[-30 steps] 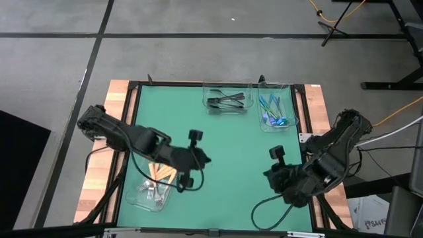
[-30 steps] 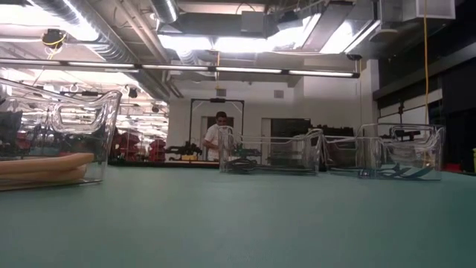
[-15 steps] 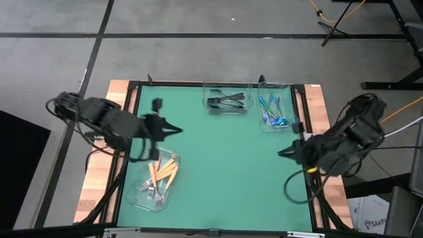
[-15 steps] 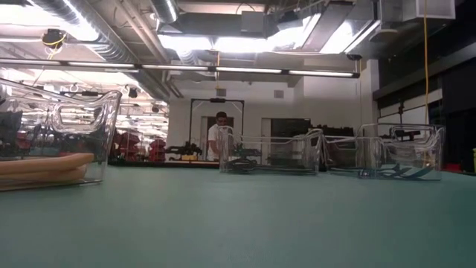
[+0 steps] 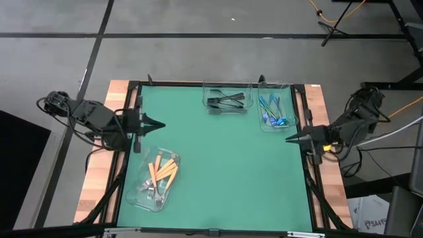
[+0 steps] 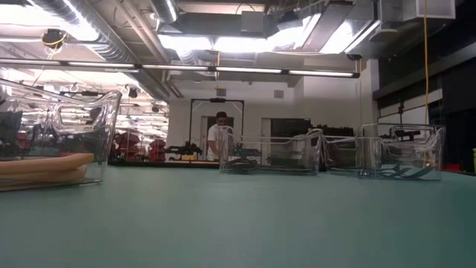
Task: Sort silverware by color (type)
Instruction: Return to Home Position
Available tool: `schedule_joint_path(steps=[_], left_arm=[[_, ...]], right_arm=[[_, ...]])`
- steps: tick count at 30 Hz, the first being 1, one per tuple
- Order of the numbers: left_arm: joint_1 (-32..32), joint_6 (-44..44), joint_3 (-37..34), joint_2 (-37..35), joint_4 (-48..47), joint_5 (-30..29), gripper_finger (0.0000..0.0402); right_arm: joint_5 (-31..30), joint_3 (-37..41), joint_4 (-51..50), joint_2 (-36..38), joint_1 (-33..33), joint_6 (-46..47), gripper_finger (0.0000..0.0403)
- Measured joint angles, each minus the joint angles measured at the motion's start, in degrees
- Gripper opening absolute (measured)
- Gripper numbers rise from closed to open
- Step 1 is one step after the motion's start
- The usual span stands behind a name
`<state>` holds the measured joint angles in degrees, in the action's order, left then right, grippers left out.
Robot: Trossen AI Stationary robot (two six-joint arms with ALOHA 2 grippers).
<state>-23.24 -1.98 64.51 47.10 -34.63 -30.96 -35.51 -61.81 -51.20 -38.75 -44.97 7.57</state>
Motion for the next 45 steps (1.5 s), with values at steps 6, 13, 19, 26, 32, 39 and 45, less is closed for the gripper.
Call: schedule_joint_path(steps=[6,13,19,26,32,39,45], left_arm=[[0.0,-0.1,-13.0,-10.9,10.1,-0.2,0.0002],[0.8,-0.2,-26.1,-21.1,20.1,-3.1,0.0002],[4.2,-0.2,-34.8,-25.7,27.4,-3.0,0.0002],[9.8,-1.2,-42.3,-28.0,33.3,2.4,0.0002],[14.6,-4.5,-49.7,-30.0,44.9,9.2,0.0002],[19.2,-2.7,-56.7,-33.7,50.0,15.0,0.0002],[21.6,-0.2,-61.9,-36.9,52.3,18.5,0.0002]], right_arm=[[0.2,11.9,9.1,13.4,0.0,-2.5,0.0019],[0.6,22.6,18.9,27.0,0.0,-6.4,0.0019],[2.1,29.0,27.3,34.8,0.0,-13.4,0.0019],[5.7,33.8,29.1,38.6,0.0,-15.4,0.0019],[6.5,36.8,29.4,38.6,0.0,-15.0,0.0019],[6.6,40.2,34.2,38.6,0.0,-14.9,0.0019],[7.1,41.9,35.0,38.6,0.0,-14.0,0.0019]])
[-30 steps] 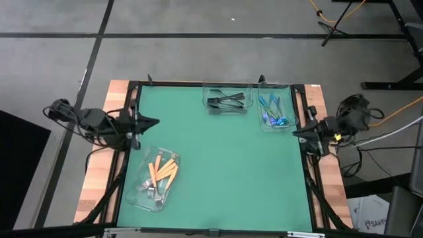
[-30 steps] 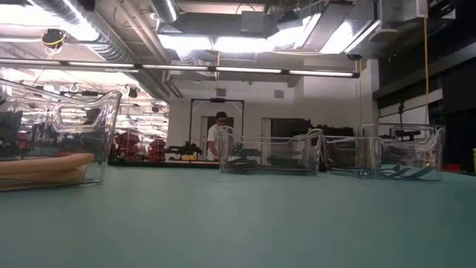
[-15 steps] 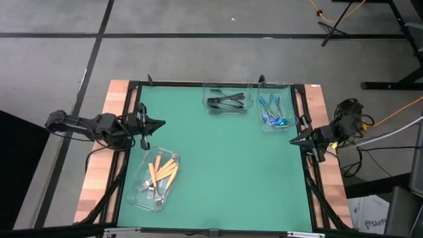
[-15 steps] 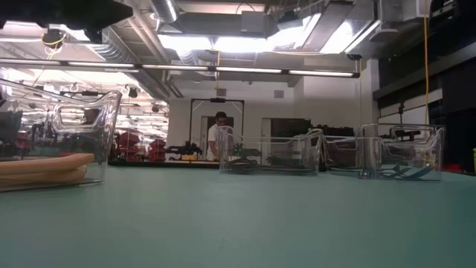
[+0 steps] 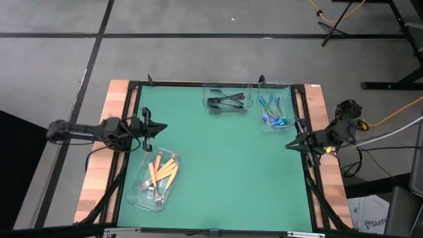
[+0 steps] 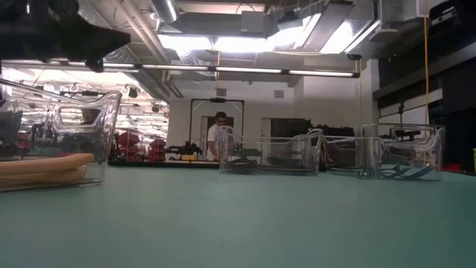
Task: Sort silverware by color (type)
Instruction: Return to Home Position
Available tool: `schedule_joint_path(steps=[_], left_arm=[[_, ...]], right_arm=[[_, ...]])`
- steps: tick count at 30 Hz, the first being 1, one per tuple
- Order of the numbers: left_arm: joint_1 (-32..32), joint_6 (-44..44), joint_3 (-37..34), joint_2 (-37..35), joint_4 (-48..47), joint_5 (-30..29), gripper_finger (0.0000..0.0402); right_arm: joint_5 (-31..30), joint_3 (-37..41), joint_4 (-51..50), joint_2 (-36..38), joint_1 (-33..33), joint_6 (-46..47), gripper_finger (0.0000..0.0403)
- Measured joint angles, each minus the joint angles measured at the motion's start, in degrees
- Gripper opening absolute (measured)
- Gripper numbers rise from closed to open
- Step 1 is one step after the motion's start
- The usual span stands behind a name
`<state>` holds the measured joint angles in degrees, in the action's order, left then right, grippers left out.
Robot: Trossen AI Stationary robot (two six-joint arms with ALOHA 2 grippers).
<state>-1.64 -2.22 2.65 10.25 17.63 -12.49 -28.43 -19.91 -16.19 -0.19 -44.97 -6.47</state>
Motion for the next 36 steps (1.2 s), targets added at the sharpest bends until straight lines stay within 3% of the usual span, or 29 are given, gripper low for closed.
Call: schedule_joint_path(steps=[10,24,36], left_arm=[[1.4,0.2,-2.2,-1.4,0.6,0.2,0.0002],[1.4,-1.4,-2.2,-1.4,0.0,2.5,0.0002],[1.4,-1.0,-2.2,-1.4,0.0,2.5,0.0002]], right_arm=[[0.0,2.5,0.5,0.0,0.0,3.7,0.0019],[0.5,15.4,21.0,0.0,0.0,-1.0,0.0019],[-4.0,18.4,24.5,0.0,0.0,-1.4,0.0019]])
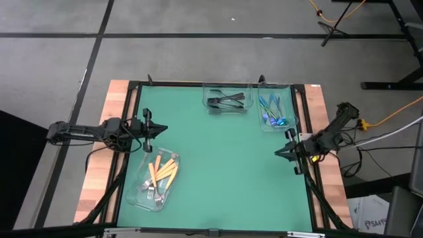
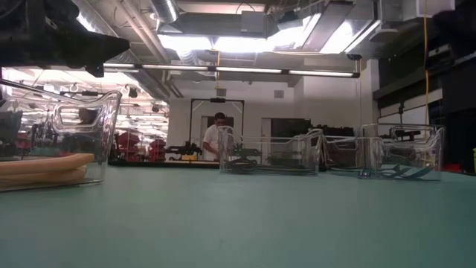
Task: Sort silverware by color (type)
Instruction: Return to Home Position
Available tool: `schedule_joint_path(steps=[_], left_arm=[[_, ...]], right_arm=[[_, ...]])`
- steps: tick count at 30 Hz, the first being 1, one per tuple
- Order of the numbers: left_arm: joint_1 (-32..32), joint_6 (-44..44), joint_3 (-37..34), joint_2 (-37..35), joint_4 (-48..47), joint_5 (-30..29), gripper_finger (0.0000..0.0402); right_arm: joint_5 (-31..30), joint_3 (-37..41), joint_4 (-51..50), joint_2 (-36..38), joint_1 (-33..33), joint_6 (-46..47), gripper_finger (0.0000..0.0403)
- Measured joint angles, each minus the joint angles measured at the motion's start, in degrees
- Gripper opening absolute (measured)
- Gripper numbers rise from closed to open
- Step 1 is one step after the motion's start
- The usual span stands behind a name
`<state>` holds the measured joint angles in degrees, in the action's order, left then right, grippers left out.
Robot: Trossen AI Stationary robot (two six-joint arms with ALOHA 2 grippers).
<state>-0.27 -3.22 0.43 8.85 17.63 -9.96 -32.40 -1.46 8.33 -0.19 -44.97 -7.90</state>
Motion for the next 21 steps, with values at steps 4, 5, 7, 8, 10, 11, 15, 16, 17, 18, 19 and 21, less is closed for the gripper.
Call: schedule_joint_path(steps=[4,5,7,8,10,11,15,16,17,18,19,21], left_arm=[[0.0,0.1,0.0,0.0,0.0,0.0,0.0002],[0.0,0.1,0.0,0.0,0.0,0.0,0.0002],[0.0,0.1,0.0,0.0,0.0,0.0,0.0002],[0.0,0.1,0.0,0.0,0.0,0.0,0.0002],[0.0,0.1,0.0,0.0,0.0,0.0,0.0002],[0.0,0.1,0.0,0.0,0.0,-0.3,0.0002],[0.0,0.0,0.0,0.0,0.0,-1.6,0.0002],[0.0,0.1,0.0,0.0,0.0,-1.7,0.0002],[0.0,0.1,0.0,0.0,0.0,-1.7,0.0002],[0.0,0.1,0.0,0.0,0.0,-1.7,0.0002],[0.0,0.1,0.0,0.0,0.0,-1.7,0.0002],[0.0,0.0,0.0,0.0,0.0,-1.7,0.0002]], right_arm=[[-0.4,1.1,0.9,-0.1,0.0,0.1,0.0019],[-0.9,1.1,1.0,-0.1,0.0,-0.2,0.0019],[-2.1,1.1,1.0,0.0,0.0,-1.8,0.0019],[-2.5,1.1,1.2,0.0,0.0,-2.9,0.0019],[-3.1,1.1,1.4,0.0,0.2,-4.7,0.0019],[-3.0,1.1,1.5,0.0,0.7,-5.4,0.0019],[2.7,1.1,2.1,0.0,5.7,-5.9,0.0019],[4.8,1.1,2.1,0.0,7.5,-5.9,0.0019],[6.7,1.1,2.1,0.0,9.4,-5.9,0.0019],[8.5,1.1,2.1,0.0,11.4,-5.9,0.0019],[10.1,1.1,2.0,0.0,13.4,-5.7,0.0019],[13.0,1.1,1.5,0.0,17.3,-5.2,0.0019]])
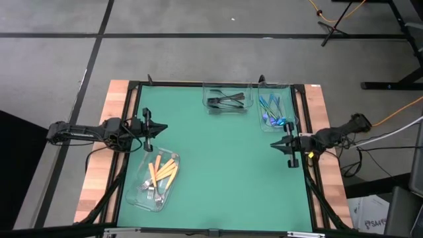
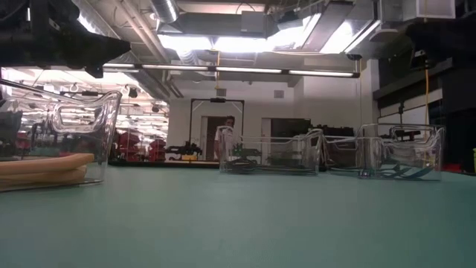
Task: Sort silverware by color (type)
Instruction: Return to Home Position
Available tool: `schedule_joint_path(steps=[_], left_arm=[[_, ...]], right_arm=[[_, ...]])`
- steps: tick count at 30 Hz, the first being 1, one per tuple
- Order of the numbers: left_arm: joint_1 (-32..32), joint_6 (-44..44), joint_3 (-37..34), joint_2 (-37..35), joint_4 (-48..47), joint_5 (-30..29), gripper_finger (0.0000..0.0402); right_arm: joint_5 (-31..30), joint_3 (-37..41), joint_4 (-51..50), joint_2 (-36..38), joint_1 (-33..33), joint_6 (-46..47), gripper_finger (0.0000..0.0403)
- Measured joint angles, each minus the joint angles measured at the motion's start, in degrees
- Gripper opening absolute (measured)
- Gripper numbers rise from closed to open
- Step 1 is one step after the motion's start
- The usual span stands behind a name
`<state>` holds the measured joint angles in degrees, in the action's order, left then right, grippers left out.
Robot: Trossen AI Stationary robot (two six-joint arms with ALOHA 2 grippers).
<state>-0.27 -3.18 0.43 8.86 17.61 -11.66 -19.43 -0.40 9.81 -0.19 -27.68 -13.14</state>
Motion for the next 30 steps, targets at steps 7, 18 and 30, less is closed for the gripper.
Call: schedule_joint_path(steps=[7,18,30], left_arm=[[0.0,0.1,0.0,0.0,-1.9,0.0,0.0002],[0.0,2.6,0.0,0.0,-3.8,0.0,0.0002],[0.0,2.6,0.0,0.0,-4.8,0.0,0.0002]], right_arm=[[5.6,0.0,-4.3,0.0,10.4,0.5,0.0019],[17.6,-0.1,-4.0,0.0,19.0,0.4,0.0019],[23.0,-1.3,-11.4,0.0,26.7,4.5,0.0019]])
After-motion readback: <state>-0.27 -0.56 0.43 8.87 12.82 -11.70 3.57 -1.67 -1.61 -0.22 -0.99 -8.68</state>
